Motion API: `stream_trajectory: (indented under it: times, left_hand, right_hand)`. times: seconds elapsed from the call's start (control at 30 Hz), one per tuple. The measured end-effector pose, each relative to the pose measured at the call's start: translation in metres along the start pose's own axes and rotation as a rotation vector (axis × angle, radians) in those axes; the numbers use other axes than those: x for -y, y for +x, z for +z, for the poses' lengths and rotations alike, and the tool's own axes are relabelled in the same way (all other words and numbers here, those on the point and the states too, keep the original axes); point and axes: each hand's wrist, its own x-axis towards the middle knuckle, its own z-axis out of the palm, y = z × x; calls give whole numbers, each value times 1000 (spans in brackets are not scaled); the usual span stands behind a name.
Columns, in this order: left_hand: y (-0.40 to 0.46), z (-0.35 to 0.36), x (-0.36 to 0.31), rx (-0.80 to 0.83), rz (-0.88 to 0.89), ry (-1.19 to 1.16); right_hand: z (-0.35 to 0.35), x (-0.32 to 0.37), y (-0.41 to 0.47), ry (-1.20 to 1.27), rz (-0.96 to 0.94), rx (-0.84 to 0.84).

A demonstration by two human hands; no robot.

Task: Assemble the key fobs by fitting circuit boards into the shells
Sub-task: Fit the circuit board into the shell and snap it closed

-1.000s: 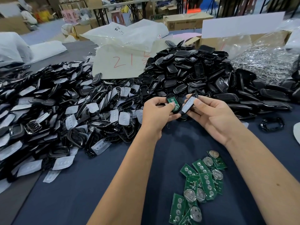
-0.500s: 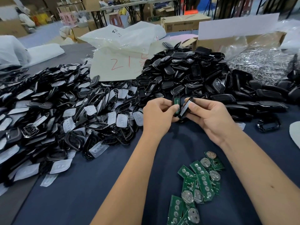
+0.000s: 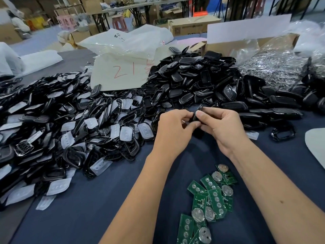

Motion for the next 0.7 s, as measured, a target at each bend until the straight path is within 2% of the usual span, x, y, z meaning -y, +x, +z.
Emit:
stream_trajectory:
  times: [0.2,0.33,0.53,0.7]
  left_hand:
    - [0,-1,0,-36,55,96]
    - [1,-4,4,-1,-13,-42]
    - [2,-7,7,21,-104,-117]
    - [0,-12,3,135,-69,-166]
  right_hand:
    - [1,0,-3,-90,-74,-24]
    - [-4,2,-1,-189,-114,-7]
    - [-23,11,4,-280,-130,245]
    - [-26,11,4,-328,-183,266]
